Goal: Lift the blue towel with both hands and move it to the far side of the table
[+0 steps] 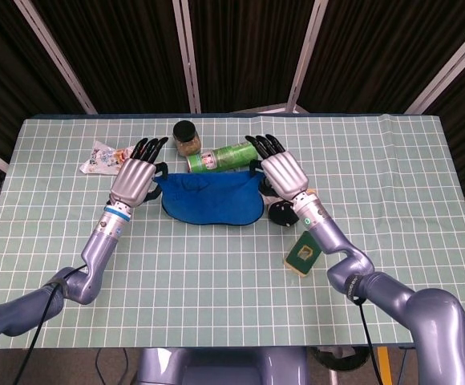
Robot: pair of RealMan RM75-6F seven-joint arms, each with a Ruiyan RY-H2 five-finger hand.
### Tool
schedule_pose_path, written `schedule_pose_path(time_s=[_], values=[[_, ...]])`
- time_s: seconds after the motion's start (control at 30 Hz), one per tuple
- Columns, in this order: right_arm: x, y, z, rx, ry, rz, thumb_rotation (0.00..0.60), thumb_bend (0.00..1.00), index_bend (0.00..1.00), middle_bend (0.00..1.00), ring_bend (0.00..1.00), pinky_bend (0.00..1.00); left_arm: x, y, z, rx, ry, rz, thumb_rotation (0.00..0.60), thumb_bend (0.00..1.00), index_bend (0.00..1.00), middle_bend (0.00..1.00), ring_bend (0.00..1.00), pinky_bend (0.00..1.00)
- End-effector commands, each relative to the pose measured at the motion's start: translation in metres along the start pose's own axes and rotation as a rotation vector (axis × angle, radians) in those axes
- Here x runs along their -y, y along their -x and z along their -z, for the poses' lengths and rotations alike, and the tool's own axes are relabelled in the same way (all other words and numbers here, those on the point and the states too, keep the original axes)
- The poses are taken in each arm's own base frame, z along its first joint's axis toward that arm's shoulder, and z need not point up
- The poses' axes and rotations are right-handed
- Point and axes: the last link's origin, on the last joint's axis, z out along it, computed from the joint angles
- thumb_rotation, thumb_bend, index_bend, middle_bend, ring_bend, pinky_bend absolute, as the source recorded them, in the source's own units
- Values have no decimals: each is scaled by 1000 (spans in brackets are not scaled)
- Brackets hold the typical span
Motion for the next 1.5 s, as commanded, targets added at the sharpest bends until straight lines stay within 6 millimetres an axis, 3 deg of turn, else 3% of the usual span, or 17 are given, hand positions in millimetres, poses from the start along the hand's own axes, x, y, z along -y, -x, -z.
schedule_pose_path(time_s=[0.03, 0.07, 0.17, 0.27, 0.33, 0.4, 0.6, 0.77, 0.97, 1.1, 1.33, 1.5], values=[[0, 1, -1, 4, 0, -1, 600, 389, 652, 0, 0, 0, 1, 1, 0, 7, 2, -4, 600, 494, 746, 0, 0, 0], [0, 1, -1, 6, 0, -1, 600, 366, 650, 0, 0, 0, 1, 2, 0, 10, 2, -3, 600, 494, 714, 0, 0, 0], [-1, 1, 0, 11, 7, -1, 600, 227, 559, 0, 0, 0, 2, 3, 0, 16, -1, 3, 600, 462, 484, 0, 0, 0], [-3, 2, 1, 20, 15, -2, 600, 20, 345, 0, 0, 0, 5, 4, 0, 29, -13, -2, 600, 378, 237, 0, 0, 0], [-3, 2, 2, 20, 16, 1, 600, 0, 272, 0, 0, 0, 6, 4, 0, 36, -18, -2, 600, 292, 70, 0, 0, 0], [-3, 2, 3, 17, 15, 6, 600, 0, 228, 0, 0, 0, 8, 5, 2, 52, -25, -2, 600, 227, 6, 0, 0, 0], [-4, -3, 9, 3, 11, 8, 600, 0, 203, 0, 0, 0, 20, 2, 8, 78, -62, -14, 600, 174, 0, 0, 0, 0], [-10, -12, 34, -6, -5, 17, 600, 0, 164, 0, 0, 0, 40, -4, 26, 96, -104, -34, 600, 154, 0, 0, 0, 0], [-24, -38, 94, -70, -16, 55, 600, 0, 123, 0, 0, 0, 64, -28, 65, 58, -161, -12, 600, 151, 0, 0, 0, 0], [-36, -59, 149, -125, 25, 72, 600, 0, 112, 0, 0, 0, 76, -53, 107, 28, -217, -2, 600, 151, 0, 0, 0, 0], [-45, -84, 235, -189, 151, 55, 600, 0, 62, 0, 0, 0, 79, -78, 184, 4, -321, 0, 600, 151, 0, 0, 0, 0], [-44, -86, 279, -203, 220, 47, 600, 0, 22, 0, 0, 0, 75, -85, 228, -19, -373, -20, 600, 151, 0, 0, 0, 0]])
